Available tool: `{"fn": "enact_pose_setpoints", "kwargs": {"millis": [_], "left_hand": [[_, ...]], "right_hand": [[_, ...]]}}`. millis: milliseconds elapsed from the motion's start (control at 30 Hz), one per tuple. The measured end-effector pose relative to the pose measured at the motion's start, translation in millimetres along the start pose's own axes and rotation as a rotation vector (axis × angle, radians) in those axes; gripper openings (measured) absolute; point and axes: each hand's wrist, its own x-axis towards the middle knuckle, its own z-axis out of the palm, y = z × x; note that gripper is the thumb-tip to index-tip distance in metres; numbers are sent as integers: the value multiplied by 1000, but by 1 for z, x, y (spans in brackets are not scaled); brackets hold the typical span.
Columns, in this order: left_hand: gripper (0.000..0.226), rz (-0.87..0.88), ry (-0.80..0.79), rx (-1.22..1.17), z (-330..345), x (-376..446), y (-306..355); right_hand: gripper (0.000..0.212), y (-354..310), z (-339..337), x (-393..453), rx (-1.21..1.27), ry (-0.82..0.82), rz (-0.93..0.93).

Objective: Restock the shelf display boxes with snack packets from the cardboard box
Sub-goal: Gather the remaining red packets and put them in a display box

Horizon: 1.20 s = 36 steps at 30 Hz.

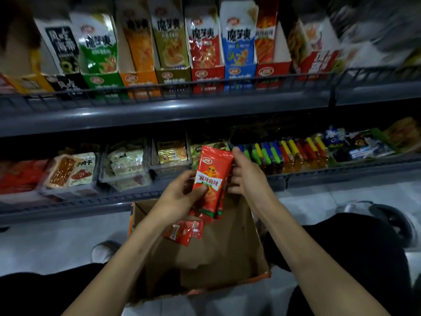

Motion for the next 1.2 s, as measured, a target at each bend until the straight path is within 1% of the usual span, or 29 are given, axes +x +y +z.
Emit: {"fn": "enact_pose_setpoints", "kwargs": {"millis": [33, 67, 133, 167, 233, 333, 400, 467, 533, 567, 600, 667, 700, 733, 767, 867, 1033, 1133, 1200], "left_hand": [[26, 33, 15, 11, 3, 2, 6], [26, 69, 34, 25, 7, 5, 12], [26, 135, 62, 34, 14, 11, 26], [26, 156, 59, 22, 17, 15, 33], [27, 197, 36, 1, 18, 24, 50], [27, 292, 53, 138, 12, 45, 81], [25, 395, 115, 291, 8, 62, 109], [27, 557, 185, 470, 8, 78, 142], [35, 696, 213, 680, 13, 96, 172], [42, 722, 220, 811, 16, 106, 183], [50, 706, 230, 963, 20, 115, 193], [64, 597, 237, 1275, 26, 130, 208], [68, 549, 226, 1384, 29, 136, 213], [70, 507, 200, 1445, 31, 141, 216], [70, 470, 160, 1450, 32, 146, 218], [68, 400, 54, 1318, 29, 155, 220], [66, 453, 7, 1304, 23, 162, 218], [64, 465, -33, 1213, 18, 164, 212], [64, 466, -58, 1160, 16, 167, 209]], "right_hand": [[17, -8, -2, -2, -63, -21, -38], [23, -15, -5, -2, -145, -34, -86], [46, -32, -10, -2, -285, -22, -163], [50, -41, -13, -2, -322, 0, -190], [49, -59, -24, 1, -334, 41, -252], [38, -90, -45, 8, -286, 91, -358], [34, -111, -59, 18, -223, 131, -406], [32, -134, -72, 28, -184, 198, -418], [32, -156, -85, 37, -150, 247, -449], [32, -167, -91, 41, -138, 262, -468], [31, -178, -96, 43, -137, 275, -487], [27, -199, -104, 52, -137, 293, -524], [26, -209, -106, 59, -136, 303, -541], [26, -220, -106, 66, -139, 309, -558], [27, -229, -106, 74, -146, 313, -573], [27, -249, -96, 100, -138, 316, -586], [24, -256, -76, 145, -169, 309, -560], [22, -244, -80, 161, -134, 211, -518], [21, -241, -89, 166, -79, 197, -513]]}}
